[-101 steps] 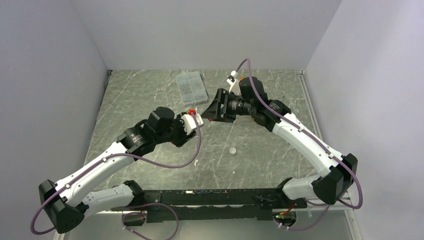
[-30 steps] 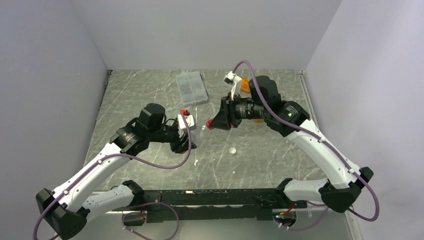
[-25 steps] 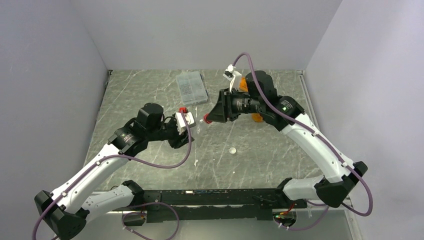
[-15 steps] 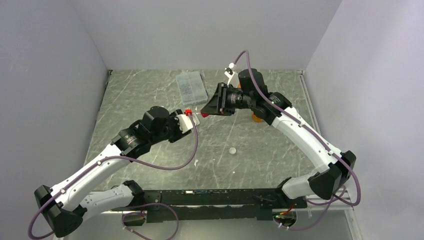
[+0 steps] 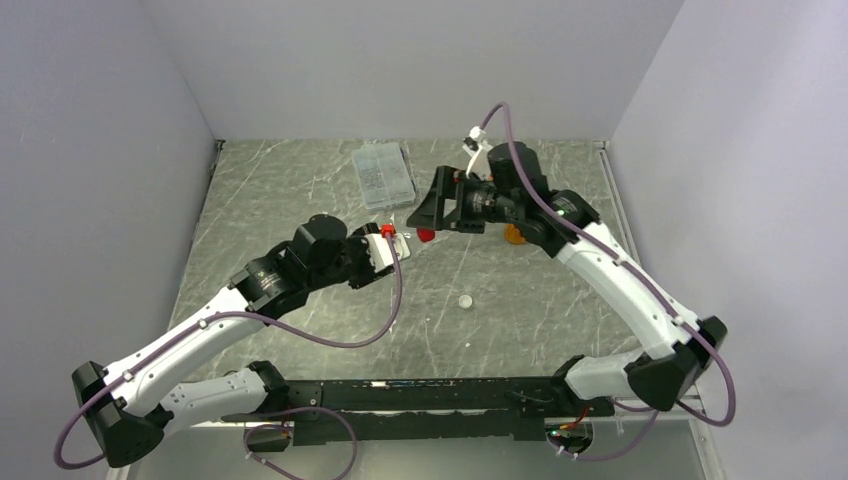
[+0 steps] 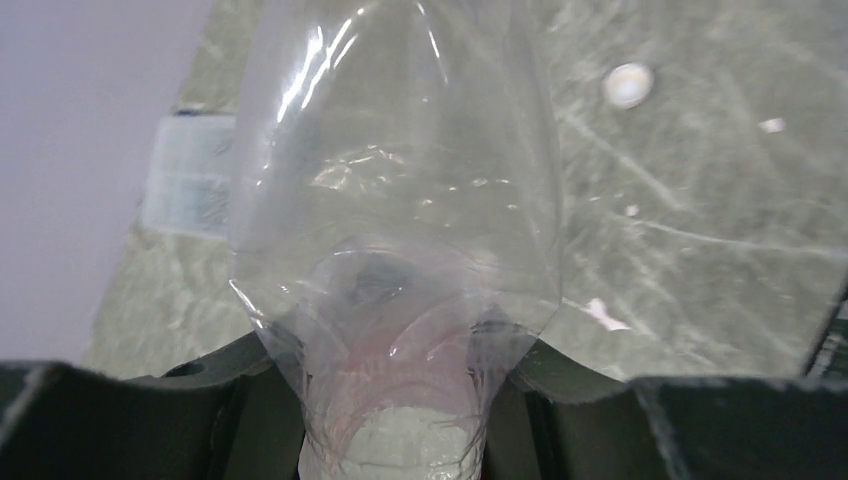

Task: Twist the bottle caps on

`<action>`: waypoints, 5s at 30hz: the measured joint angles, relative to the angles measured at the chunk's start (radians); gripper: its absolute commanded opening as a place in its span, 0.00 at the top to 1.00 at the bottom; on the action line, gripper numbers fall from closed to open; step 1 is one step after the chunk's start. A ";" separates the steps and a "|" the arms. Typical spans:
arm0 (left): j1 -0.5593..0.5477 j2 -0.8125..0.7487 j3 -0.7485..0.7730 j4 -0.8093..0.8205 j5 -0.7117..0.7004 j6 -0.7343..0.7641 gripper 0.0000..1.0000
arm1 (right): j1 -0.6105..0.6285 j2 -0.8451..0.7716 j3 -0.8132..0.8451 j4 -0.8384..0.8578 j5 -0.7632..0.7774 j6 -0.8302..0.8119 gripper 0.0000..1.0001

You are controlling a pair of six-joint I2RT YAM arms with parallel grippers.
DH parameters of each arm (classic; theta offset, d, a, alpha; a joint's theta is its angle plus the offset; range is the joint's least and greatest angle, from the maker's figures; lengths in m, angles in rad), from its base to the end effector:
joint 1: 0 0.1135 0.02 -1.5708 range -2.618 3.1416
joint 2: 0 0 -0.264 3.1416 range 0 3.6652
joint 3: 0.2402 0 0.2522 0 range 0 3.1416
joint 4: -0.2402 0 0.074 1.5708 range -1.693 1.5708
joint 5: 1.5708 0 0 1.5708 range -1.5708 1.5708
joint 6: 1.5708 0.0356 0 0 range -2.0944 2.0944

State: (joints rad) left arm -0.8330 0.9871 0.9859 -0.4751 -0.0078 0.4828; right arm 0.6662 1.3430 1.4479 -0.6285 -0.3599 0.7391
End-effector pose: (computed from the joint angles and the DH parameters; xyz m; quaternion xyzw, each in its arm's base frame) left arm 0.1461 -0.1603 0.3432 0.5206 0.6770 -0.0874 0.5130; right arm 0.2208 0.1895 0.4023 -0.0584 0.8547 0.4362 0.2752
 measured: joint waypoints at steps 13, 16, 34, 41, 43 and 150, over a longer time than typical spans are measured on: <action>0.178 0.053 0.025 -0.097 0.677 -0.129 1.00 | 0.000 -0.285 -0.014 -0.077 -0.136 -0.477 0.20; 0.182 0.073 0.034 -0.111 0.777 -0.138 1.00 | 0.010 -0.274 -0.040 -0.088 -0.167 -0.529 0.26; 0.187 0.125 0.043 -0.141 0.905 -0.156 1.00 | 0.066 -0.204 -0.052 -0.111 -0.221 -0.607 0.76; 0.189 0.126 0.045 -0.140 0.899 -0.155 1.00 | 0.066 -0.195 -0.037 -0.126 -0.216 -0.580 1.00; 0.189 0.124 0.045 -0.131 0.880 -0.156 1.00 | 0.066 -0.185 -0.024 -0.135 -0.207 -0.557 1.00; 0.180 0.106 0.092 0.050 0.045 -0.394 0.00 | -0.109 0.375 0.179 -0.220 0.586 -0.444 0.41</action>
State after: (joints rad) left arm -0.6529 1.0935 1.0775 -0.4255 0.0372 0.0883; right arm 0.5571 1.7176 1.6272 -0.8482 0.2256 0.2951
